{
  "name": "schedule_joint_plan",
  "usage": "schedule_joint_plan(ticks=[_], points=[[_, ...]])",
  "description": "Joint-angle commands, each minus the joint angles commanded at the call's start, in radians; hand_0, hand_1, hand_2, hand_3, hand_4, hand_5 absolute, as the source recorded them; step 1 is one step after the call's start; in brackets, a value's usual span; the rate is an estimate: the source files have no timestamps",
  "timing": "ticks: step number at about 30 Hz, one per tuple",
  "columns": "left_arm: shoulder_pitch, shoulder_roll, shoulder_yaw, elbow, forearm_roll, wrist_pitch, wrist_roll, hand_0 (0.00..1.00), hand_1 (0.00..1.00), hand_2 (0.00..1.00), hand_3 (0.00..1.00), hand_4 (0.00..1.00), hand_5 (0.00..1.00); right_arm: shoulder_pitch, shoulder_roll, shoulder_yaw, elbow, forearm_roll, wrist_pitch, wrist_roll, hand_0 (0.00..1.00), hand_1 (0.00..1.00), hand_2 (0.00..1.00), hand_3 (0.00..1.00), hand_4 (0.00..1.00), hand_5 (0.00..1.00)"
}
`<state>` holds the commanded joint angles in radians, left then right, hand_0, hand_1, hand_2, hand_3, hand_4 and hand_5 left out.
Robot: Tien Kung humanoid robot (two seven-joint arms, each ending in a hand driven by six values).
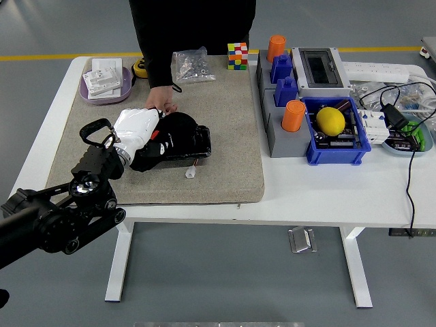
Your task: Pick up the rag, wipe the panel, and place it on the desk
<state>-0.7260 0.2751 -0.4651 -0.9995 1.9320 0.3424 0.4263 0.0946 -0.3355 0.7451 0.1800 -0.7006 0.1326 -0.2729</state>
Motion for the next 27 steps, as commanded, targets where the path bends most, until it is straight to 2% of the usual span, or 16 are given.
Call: schedule_joint_plan(ticks=[6, 27], points=[[0.005, 0.022, -0.015, 0.025, 0.0, 0.002, -0.002, 0.219, 0.119, 0.456, 0.396, 0.464, 0.002, -0.004, 0.0, 0.005, 0.0, -0.002, 0.0, 0.0, 0.759, 0.705, 0.715, 0.592, 0.922, 0.576], [0.02, 0.054, -0.082, 0.091, 0.018, 0.009, -0.004, 0.218, 0.118, 0.456, 0.396, 0.466, 0.002, -0.004, 0.004, 0.018, 0.0, -0.009, -0.002, -0.001, 0.759, 0.703, 0.716, 0.591, 0.92, 0.575]])
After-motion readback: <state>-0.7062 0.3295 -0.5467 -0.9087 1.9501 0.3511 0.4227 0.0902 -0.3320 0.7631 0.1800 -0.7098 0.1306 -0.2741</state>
